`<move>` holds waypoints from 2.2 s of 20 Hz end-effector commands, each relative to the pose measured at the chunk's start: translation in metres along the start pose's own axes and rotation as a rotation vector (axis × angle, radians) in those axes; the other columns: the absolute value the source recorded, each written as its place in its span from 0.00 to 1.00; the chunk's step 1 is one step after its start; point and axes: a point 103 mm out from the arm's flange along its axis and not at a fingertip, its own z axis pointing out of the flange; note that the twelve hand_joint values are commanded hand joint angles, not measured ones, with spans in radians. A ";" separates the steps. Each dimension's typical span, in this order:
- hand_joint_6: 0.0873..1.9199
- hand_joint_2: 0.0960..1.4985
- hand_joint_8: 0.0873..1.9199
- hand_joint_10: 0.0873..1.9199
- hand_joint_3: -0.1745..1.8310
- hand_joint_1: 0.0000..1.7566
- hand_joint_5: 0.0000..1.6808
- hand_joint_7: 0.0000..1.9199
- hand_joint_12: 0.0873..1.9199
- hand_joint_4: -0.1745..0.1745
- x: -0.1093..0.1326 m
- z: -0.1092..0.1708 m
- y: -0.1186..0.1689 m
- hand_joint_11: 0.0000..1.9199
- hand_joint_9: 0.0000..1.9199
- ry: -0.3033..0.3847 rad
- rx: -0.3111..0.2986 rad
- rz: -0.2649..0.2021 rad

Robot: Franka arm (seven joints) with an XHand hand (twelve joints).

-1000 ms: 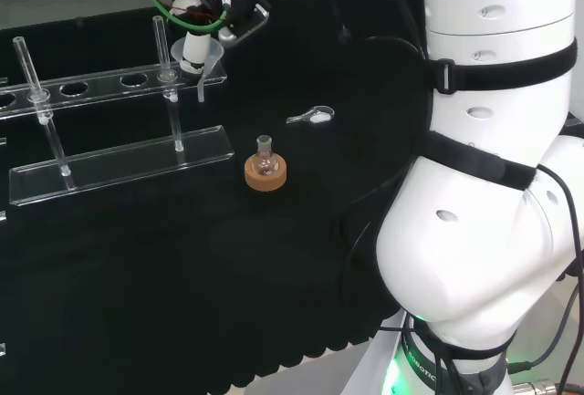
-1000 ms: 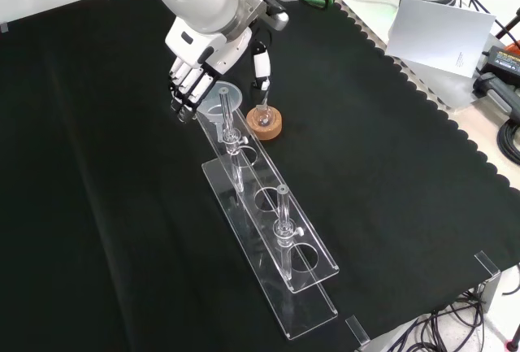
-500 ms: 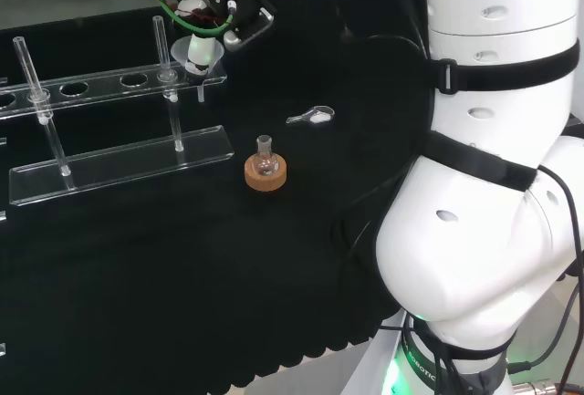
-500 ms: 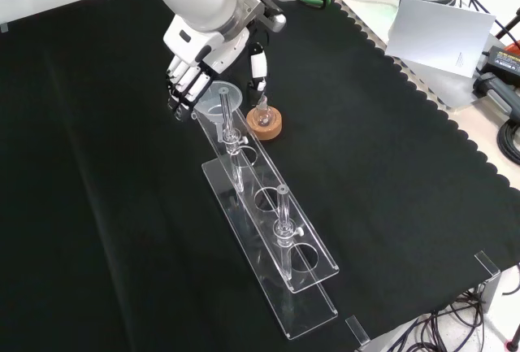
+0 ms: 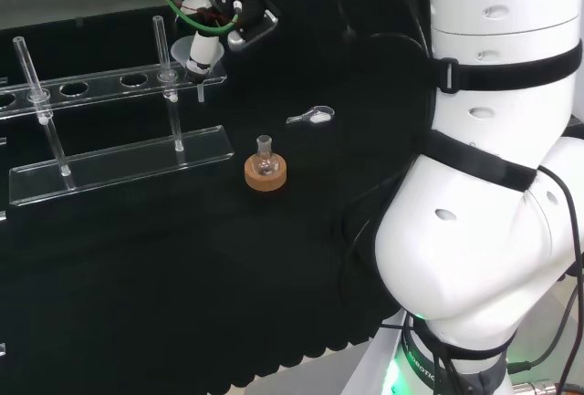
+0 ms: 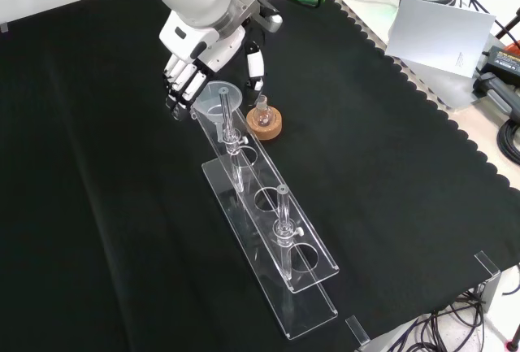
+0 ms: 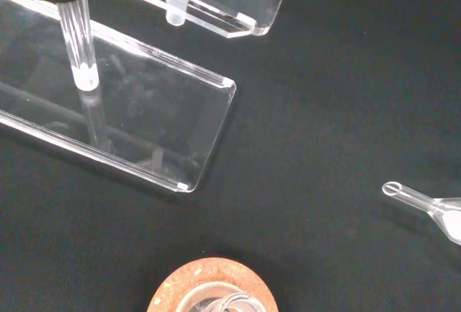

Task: Pick up the funnel from the transparent funnel stand.

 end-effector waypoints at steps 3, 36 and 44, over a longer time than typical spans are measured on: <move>0.00 0.38 0.32 0.45 0.31 0.41 0.13 0.00 0.78 0.60 0.006 -0.001 0.003 0.18 0.11 0.003 0.007 -0.001; 0.23 0.48 0.31 0.15 0.39 0.51 0.37 0.35 0.64 0.55 -0.002 -0.024 -0.015 0.39 0.57 -0.093 -0.115 0.027; 0.26 0.49 0.32 0.15 0.40 0.52 0.28 0.30 0.64 0.52 -0.018 -0.056 -0.054 0.38 0.55 -0.146 -0.094 0.060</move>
